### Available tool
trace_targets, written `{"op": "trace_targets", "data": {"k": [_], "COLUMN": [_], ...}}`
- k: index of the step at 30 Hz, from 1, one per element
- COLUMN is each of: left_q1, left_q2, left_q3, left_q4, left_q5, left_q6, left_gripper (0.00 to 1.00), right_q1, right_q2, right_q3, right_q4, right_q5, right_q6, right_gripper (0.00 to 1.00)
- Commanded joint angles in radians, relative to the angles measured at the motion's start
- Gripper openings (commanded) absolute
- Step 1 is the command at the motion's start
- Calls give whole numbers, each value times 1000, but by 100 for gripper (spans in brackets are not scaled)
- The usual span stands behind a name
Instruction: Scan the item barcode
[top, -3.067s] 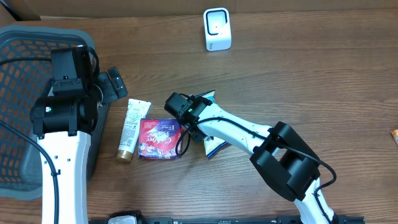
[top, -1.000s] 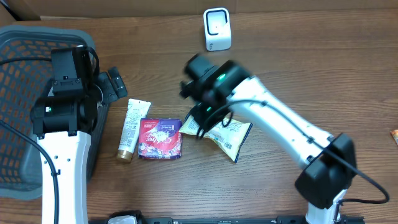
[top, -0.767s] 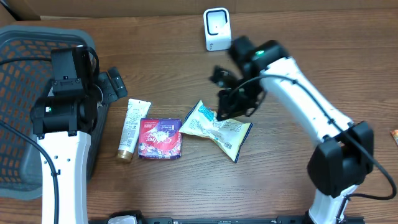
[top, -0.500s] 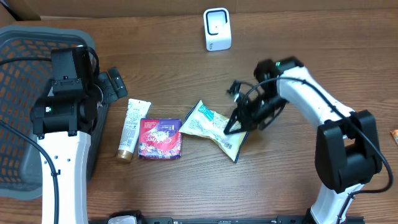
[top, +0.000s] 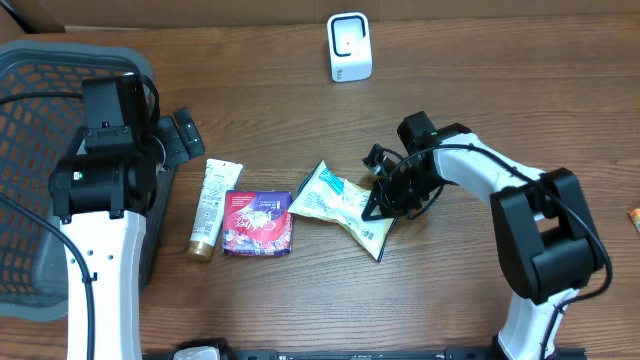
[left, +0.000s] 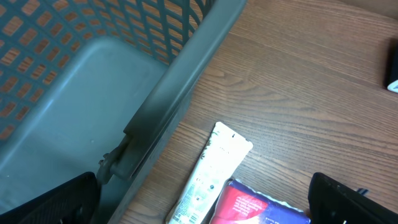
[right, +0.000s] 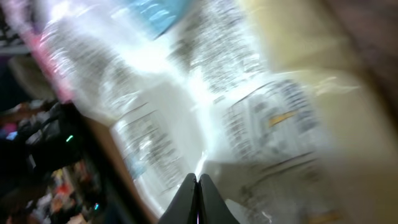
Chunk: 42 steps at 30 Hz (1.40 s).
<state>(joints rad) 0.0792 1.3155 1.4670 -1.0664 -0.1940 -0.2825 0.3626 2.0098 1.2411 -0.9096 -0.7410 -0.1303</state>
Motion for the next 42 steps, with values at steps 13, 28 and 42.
{"op": "trace_targets", "data": {"k": [13,28,42], "left_q1": [-1,-1,-1], "left_q2": [-7,-7,-7], "left_q3": [12,12,12], "left_q4": [-3,-5,-16], "left_q5": [11,12,66], "left_q6": [-10,-10,-10], "left_gripper": [99,100,100], "right_q1": [-28,-26,-20], "right_q2": [123,-3,46], "right_q3": [145,290,-45], "right_q4": [-84,-507,-57], "right_q5": [269,-194,97], "right_q6": [43,-300,37], "right_gripper": [4,4,4]}}
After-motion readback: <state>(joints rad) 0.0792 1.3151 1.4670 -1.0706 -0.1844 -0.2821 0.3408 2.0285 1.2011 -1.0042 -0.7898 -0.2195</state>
